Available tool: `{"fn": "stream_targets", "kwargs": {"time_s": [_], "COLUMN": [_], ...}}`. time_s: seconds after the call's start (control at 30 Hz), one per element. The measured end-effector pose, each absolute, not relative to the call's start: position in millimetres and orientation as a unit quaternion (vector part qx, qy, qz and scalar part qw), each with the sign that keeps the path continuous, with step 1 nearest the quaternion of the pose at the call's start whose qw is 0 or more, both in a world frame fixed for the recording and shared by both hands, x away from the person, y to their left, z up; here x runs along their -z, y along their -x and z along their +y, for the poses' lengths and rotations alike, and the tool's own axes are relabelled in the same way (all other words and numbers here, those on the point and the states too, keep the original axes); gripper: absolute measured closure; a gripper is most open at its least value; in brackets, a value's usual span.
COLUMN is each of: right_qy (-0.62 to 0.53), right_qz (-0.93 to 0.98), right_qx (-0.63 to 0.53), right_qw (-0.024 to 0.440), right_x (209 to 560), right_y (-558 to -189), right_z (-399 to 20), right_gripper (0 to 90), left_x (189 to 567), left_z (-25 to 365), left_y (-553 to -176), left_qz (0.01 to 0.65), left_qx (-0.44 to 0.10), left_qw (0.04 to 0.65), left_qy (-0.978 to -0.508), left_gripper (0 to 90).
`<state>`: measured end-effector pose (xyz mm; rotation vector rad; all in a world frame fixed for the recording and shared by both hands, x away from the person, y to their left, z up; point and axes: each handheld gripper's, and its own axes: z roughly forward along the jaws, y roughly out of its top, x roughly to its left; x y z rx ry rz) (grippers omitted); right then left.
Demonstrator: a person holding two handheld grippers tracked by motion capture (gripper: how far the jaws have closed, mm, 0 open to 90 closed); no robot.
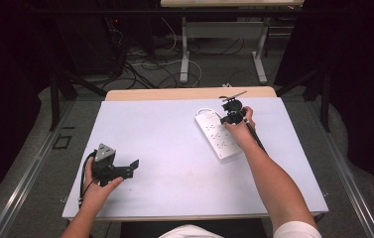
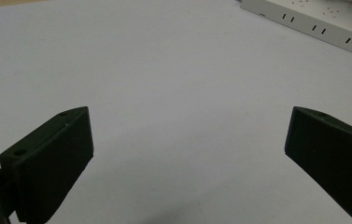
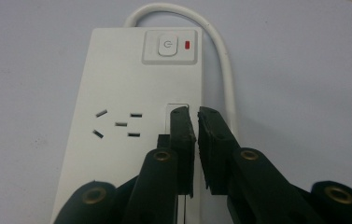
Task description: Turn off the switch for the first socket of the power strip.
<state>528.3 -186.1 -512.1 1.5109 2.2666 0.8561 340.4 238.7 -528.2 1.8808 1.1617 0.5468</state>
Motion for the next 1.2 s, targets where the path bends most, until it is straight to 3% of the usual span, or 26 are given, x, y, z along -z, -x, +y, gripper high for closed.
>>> {"fn": "stream_targets", "kwargs": {"time_s": [0.6, 1.2], "right_qy": [-0.509, -0.495], "right_qz": [0.792, 0.799], "right_qx": [-0.308, -0.312], "right_qw": [0.137, 0.141], "right_x": [505, 492], "right_y": [-521, -508], "right_z": [-182, -182], "right_gripper": [78.8, 54.5], "left_x": [529, 530], "left_z": [236, 235], "left_y": [-341, -340], "left_qz": [0.464, 0.466], "left_qx": [-0.214, -0.21], "left_qw": [0.42, 0.421], "left_qy": [-0.75, -0.749], "left_gripper": [1.4, 1.4]}}
